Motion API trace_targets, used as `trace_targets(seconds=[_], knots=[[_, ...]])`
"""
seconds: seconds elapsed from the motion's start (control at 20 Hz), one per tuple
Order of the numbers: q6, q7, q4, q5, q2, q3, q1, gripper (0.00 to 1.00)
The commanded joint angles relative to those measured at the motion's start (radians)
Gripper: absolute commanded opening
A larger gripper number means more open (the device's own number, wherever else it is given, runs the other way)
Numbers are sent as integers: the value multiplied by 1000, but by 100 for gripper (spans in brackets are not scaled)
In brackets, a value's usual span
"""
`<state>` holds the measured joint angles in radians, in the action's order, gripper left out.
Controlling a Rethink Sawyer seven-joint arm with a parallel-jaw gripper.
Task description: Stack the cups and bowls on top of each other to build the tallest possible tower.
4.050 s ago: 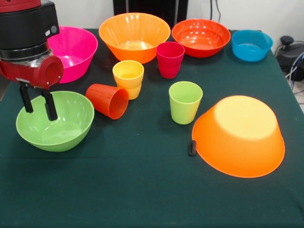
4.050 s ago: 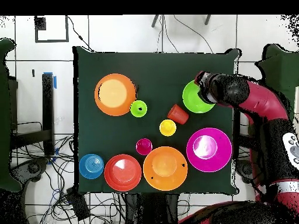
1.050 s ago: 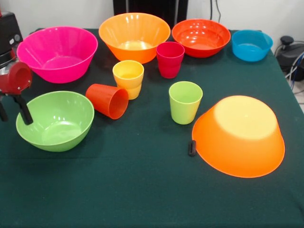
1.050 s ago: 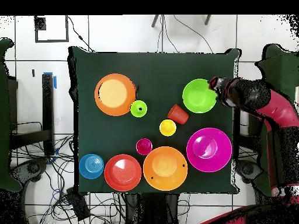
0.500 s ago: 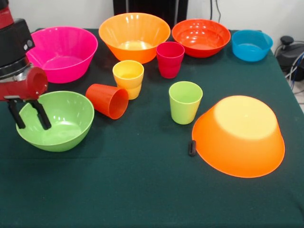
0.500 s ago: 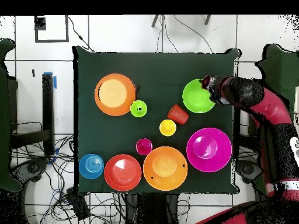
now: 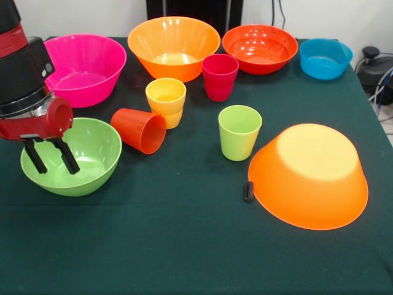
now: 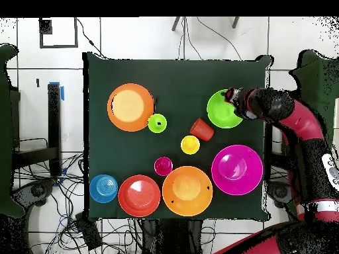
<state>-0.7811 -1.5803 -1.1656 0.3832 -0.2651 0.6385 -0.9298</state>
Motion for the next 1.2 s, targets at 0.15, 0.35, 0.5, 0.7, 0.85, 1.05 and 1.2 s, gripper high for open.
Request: trace_targets(seconds=[0.15,0.35,0.5,0.7,0.85,1.05,1.2], knots=[[-124,309,48,65,9,33,29,100],[-141,303,53,61,8,34,27,100],[-160,297,56,54,0,36,29,100],[-184,272,45,44,-30,32,27,100],[-197,263,53,47,-45,23,27,100],[-150,205,16,75,-96,-14,33,100],[-126,160,-10,105,-161,-53,51,100]])
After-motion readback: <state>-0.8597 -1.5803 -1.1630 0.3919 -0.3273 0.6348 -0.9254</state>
